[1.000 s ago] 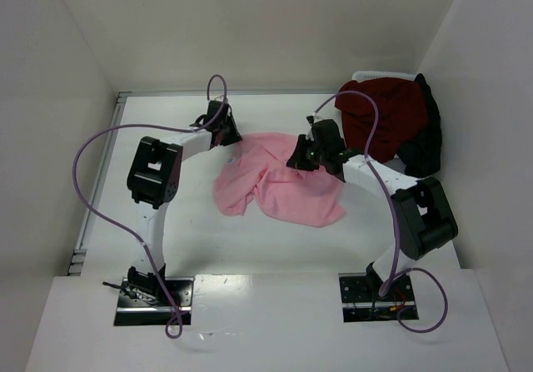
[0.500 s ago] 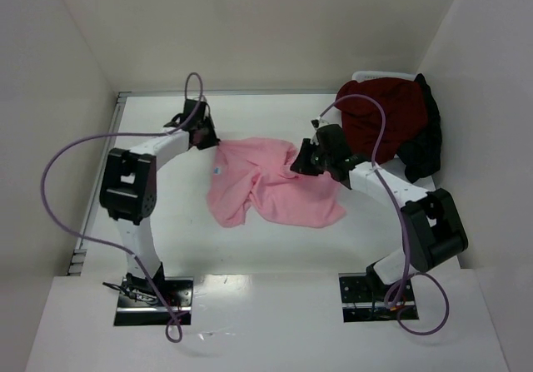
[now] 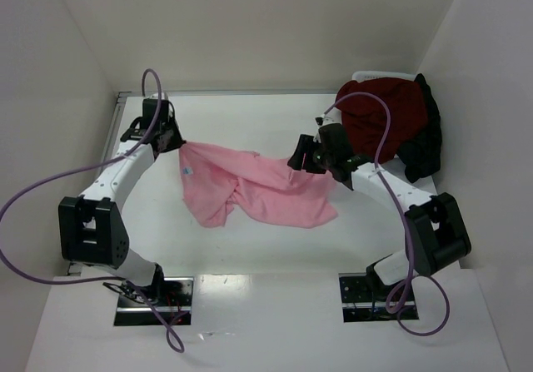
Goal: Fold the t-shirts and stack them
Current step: Flatten out the tshirt
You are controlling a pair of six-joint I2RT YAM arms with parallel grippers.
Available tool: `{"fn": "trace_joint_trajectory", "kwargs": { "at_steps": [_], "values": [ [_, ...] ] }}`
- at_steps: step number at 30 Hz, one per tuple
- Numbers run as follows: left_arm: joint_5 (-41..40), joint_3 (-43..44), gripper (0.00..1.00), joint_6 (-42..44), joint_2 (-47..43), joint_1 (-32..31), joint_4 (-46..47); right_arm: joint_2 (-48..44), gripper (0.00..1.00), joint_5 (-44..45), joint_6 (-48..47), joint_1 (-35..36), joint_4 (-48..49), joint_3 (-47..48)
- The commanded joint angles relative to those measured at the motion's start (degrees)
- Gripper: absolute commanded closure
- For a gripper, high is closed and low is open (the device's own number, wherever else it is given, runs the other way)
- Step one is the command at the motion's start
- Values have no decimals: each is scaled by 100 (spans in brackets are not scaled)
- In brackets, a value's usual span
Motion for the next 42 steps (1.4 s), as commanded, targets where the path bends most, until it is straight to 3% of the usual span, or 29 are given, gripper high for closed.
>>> {"fn": "trace_joint_trajectory", "kwargs": {
  "at_steps": [1,2,3,6,8,10,11,12,15,18,21,26,33,42],
  "values": [
    [-195,-157,100,141,-297,270,-313,-27,34,160,-38,1,114,163],
    [-195,-209,100,88,-298,271,-313,-27,27,212,-38,1,175,163],
    [-125,-210,100,88,-376,349,-374,43,13,273,-38,1,175,242],
    [-125,-210,98,88,-438,403,-506,235,6,449,14,1,175,470],
    [85,-210,86,88,-596,403,-507,289,5,519,14,1,114,471],
    [305,-341,63,88,-832,403,-507,438,4,590,14,1,114,471],
    [506,-403,32,88,-921,403,-437,439,4,590,14,1,114,410],
    [595,-455,19,149,-1000,403,-376,508,4,660,14,1,114,409],
    [1147,-291,0,377,-1142,403,-200,658,4,836,14,1,114,409],
    [2147,-236,0,571,-880,403,283,781,4,836,119,1,52,409],
    [2451,44,0,571,-152,159,548,781,4,836,120,1,52,409],
    [1828,554,0,440,984,-265,793,702,2,889,120,1,52,409],
    [1370,1117,0,378,2188,-318,961,597,2,889,120,-113,52,357],
    [957,1327,0,378,2759,-318,961,860,2,705,120,-113,52,470]
  ]
}}
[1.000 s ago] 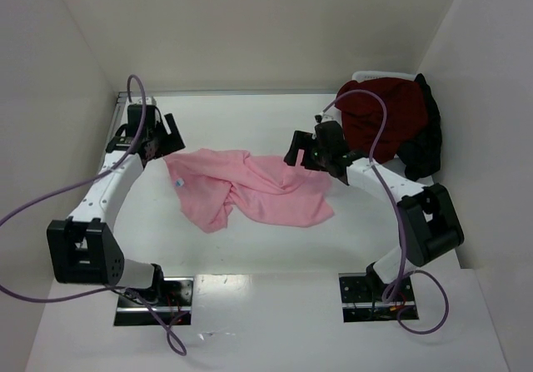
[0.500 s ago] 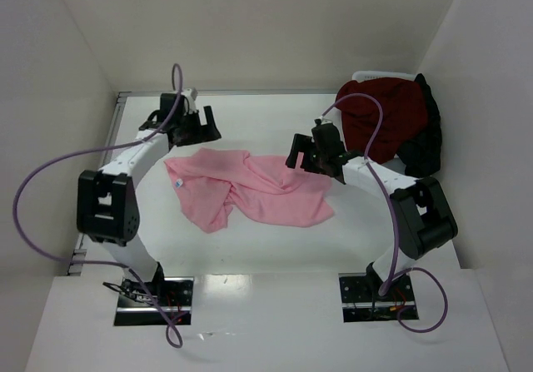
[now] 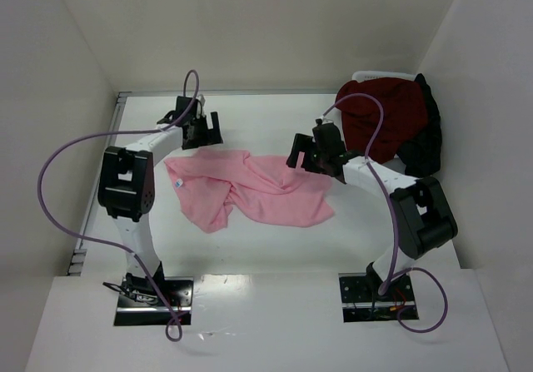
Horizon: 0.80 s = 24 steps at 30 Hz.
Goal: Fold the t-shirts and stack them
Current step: Flatten out the tshirt
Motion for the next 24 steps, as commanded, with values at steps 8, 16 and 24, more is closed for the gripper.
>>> {"fn": "trace_joint_trajectory", "kwargs": {
  "at_steps": [8,16,24],
  "values": [
    [-364,367,3,81,399,12,-24,260,1,119,-93,-39,-36,415],
    [-189,182,16,81,399,12,-24,313,1,225,-93,-39,-88,468],
    [-241,59,11,81,399,12,-182,208,1,357,-93,-39,-88,397]
  ]
}}
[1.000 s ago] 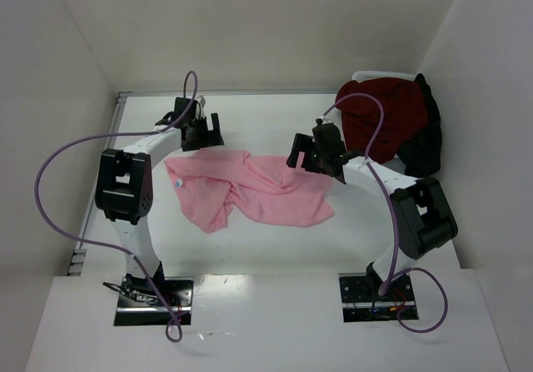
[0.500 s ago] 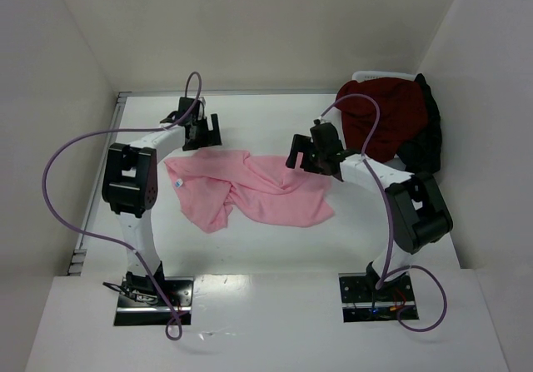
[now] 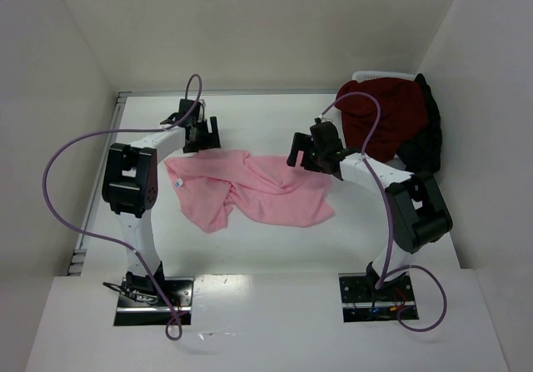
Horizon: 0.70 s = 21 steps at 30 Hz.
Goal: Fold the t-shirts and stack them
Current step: Flatten out the tshirt
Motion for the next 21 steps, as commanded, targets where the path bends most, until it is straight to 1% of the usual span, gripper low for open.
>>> {"fn": "trace_joint_trajectory", "kwargs": {
  "at_steps": [1,3,5,6,10,11,13,15,16,17,20,21],
  "values": [
    [-29,-159,11,112,49,12,-77,-79,1,175,-67,-39,30,175],
    [-30,-212,11,112,49,12,-77,-79,1,175,-67,-39,30,175],
    [-30,-274,15,112,-12,12,-77,-26,1,228,-67,-39,30,175],
    [-30,-274,15,112,-12,12,-77,-26,1,228,-67,-39,30,175],
    [32,-274,28,112,-12,12,-77,-26,1,228,-5,-39,82,175],
    [32,-274,36,112,-12,12,-77,-26,1,228,-5,-39,82,122],
    [32,-274,48,112,-12,12,-129,-78,1,228,-5,-39,82,122],
    [32,-274,64,51,-74,12,-130,-79,1,228,-5,-39,82,69],
    [84,-326,79,51,-161,12,-130,-79,1,228,-5,-39,82,69],
    [85,-327,85,-2,-214,12,-130,-131,1,228,56,-39,135,69],
    [146,-327,100,-2,-503,12,-130,-131,1,281,109,-39,135,69],
    [216,-327,100,-2,-574,12,-130,-131,1,281,109,-91,135,17]
  ]
}}
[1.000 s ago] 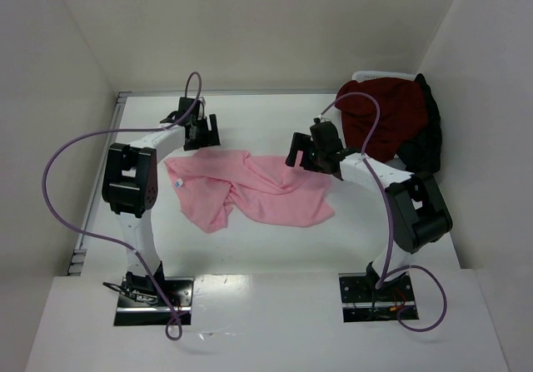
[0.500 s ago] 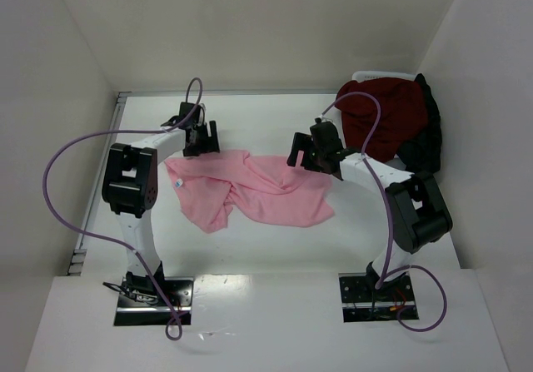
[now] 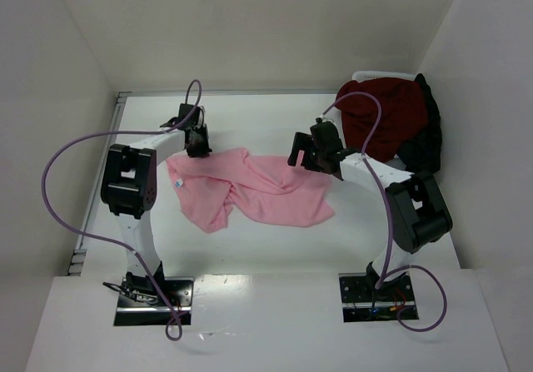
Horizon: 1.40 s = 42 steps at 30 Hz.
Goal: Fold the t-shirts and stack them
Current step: Flatten out the tshirt
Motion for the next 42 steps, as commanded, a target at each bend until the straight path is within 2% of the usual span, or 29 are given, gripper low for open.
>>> {"fn": "trace_joint_trajectory", "kwargs": {
  "at_steps": [1,11,20,29,38,42],
  "values": [
    [236,-27,100,4,-594,73,-73,-131,1,167,72,-85,129,19],
    [-106,131,100,189,-2140,126,-407,-184,1,308,380,-498,137,-272],
    [-150,-282,100,136,-2642,126,-407,44,1,176,494,-569,340,-70],
    [-229,-555,100,189,-3249,241,-478,694,13,229,380,-569,410,554],
    [-89,-555,100,189,-3188,241,-530,1476,17,677,-60,-569,129,1573],
    [-27,-555,100,242,-3135,241,-530,1731,27,598,-121,-569,76,1706]
  ]
}}
